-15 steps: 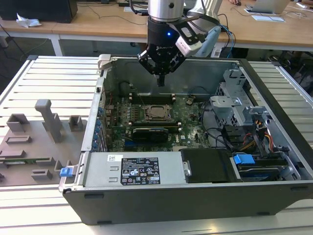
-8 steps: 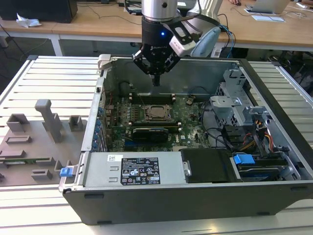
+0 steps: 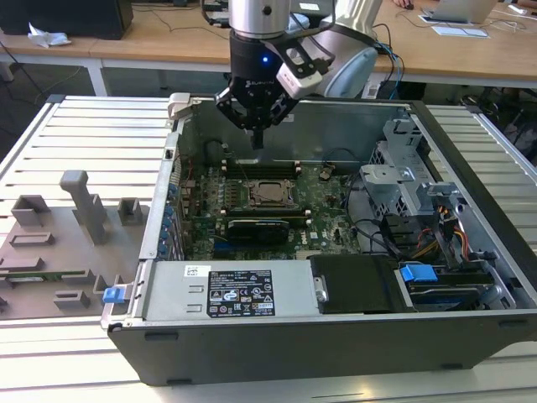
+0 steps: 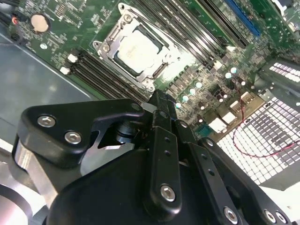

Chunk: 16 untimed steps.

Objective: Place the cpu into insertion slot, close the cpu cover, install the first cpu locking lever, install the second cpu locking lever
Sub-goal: 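Install the first cpu locking lever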

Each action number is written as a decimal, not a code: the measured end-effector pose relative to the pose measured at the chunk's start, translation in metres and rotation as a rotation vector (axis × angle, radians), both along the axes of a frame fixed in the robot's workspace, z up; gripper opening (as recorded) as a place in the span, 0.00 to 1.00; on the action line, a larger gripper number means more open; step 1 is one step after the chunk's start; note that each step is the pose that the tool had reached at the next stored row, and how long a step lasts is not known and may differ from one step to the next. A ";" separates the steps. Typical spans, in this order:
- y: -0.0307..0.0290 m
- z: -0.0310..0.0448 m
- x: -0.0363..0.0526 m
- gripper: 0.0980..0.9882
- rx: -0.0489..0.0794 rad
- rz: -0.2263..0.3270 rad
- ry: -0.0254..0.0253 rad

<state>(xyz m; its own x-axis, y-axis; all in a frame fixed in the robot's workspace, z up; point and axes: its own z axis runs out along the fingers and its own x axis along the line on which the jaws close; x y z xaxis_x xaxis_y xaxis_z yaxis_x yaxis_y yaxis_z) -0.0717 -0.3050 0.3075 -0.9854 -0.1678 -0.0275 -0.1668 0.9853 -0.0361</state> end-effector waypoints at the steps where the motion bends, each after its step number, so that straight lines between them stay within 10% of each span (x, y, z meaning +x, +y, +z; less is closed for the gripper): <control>1: 0.0000 -0.0016 -0.0023 0.01 0.000 -0.007 0.0000; 16: 0.0017 -0.0174 -0.0236 0.01 0.001 -0.146 0.0000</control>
<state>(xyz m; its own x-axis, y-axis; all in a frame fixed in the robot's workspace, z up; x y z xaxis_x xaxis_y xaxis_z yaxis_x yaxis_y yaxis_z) -0.0952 -0.3032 0.2901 -0.9994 -0.0229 -0.0276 -0.0220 0.9991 -0.0352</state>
